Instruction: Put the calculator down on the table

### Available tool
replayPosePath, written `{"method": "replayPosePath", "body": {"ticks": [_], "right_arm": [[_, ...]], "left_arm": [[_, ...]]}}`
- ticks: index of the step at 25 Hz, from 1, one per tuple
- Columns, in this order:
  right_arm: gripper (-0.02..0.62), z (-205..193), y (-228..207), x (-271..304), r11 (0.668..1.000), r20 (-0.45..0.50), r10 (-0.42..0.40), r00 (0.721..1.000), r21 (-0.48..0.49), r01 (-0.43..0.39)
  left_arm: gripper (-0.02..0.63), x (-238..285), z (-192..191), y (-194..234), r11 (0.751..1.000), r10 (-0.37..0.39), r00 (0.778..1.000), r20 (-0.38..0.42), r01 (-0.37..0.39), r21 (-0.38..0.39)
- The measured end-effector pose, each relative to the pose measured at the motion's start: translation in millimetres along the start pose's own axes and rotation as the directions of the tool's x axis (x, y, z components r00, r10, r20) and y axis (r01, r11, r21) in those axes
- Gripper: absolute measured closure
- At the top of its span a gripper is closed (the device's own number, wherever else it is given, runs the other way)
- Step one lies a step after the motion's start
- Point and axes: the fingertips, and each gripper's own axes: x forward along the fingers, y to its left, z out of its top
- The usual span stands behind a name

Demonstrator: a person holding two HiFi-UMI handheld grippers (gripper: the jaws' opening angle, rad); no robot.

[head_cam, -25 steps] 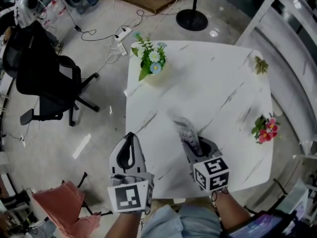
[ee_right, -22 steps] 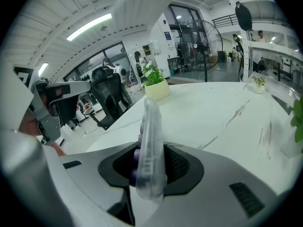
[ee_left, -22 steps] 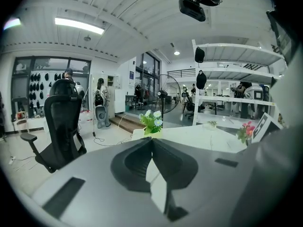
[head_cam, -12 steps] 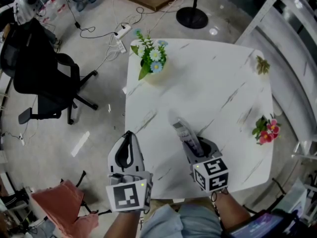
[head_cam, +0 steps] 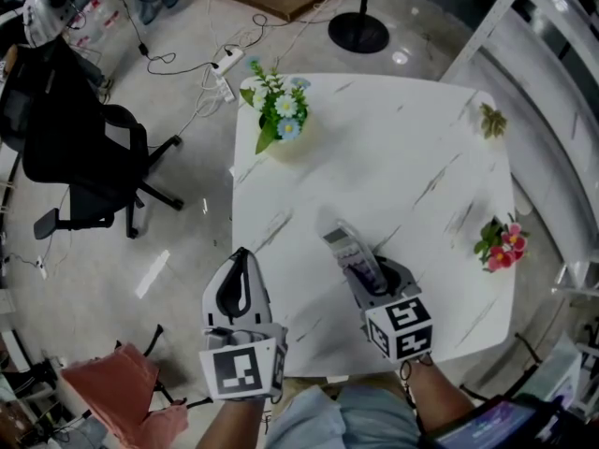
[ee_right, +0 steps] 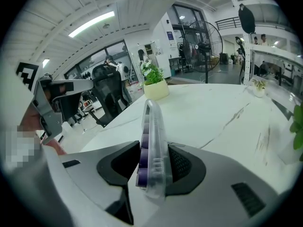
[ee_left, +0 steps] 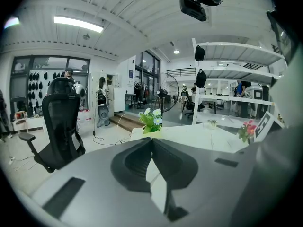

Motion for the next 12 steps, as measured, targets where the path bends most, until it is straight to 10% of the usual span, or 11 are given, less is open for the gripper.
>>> {"method": "replayPosePath", "body": {"ticks": [12], "right_arm": [[0.396,-0.7,-13.4,-1.6,0.999,0.016,-0.02,1.0,0.032,0.02]], "left_arm": [[0.598,6.0,7.4,-4.1,1.0,0.011,1.0,0.009,-0.011,0.022]]}}
